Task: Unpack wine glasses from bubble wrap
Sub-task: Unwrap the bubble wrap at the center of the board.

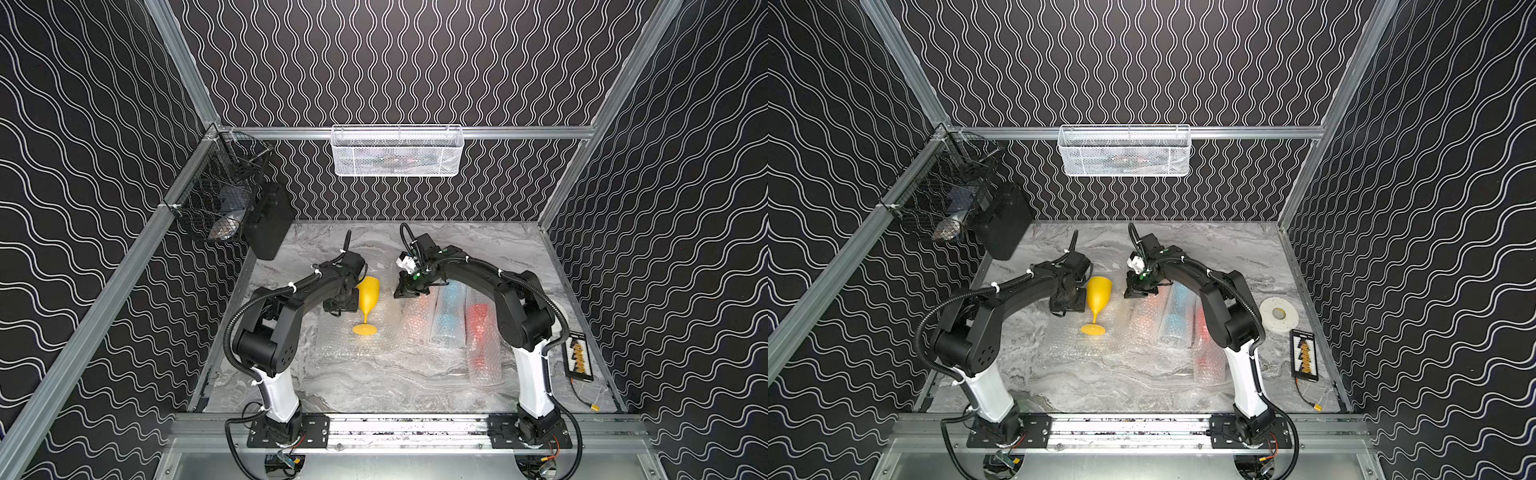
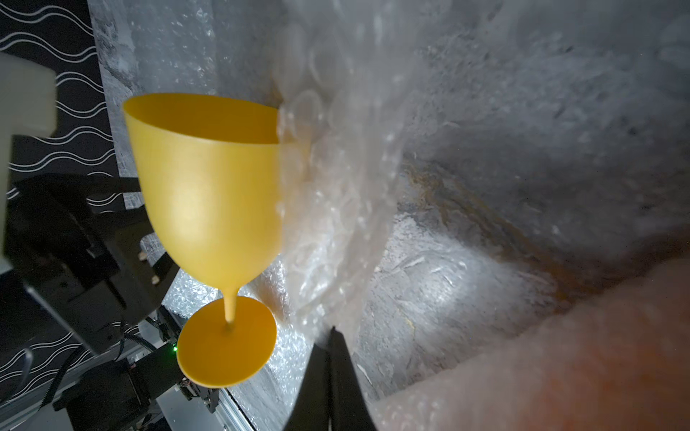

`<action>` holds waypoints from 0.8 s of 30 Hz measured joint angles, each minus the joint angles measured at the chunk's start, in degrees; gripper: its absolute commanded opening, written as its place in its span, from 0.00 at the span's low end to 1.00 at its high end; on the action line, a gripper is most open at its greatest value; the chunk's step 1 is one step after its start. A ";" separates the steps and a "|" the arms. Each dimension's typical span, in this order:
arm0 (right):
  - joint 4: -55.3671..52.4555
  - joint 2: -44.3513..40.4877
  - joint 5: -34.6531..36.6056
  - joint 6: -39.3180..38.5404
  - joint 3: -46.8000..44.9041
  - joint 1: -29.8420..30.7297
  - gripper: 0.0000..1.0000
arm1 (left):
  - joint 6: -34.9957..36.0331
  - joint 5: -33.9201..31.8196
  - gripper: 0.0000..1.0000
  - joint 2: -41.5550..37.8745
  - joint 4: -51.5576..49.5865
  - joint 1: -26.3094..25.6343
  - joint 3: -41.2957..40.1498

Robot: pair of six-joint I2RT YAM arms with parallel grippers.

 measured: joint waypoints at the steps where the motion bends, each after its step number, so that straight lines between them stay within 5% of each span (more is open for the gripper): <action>1: 0.00 -0.02 -0.02 0.00 -0.09 0.00 0.00 | 0.00 -0.85 0.53 0.24 -0.24 0.15 0.00; 12: 0.00 -0.07 -0.46 -0.17 -0.44 0.00 0.00 | 0.00 -3.76 0.49 -4.52 -2.19 9.90 -0.96; 24: 0.00 -0.33 -0.61 -0.17 -1.44 0.04 0.00 | 1.46 4.35 0.51 -11.54 -4.13 19.98 1.46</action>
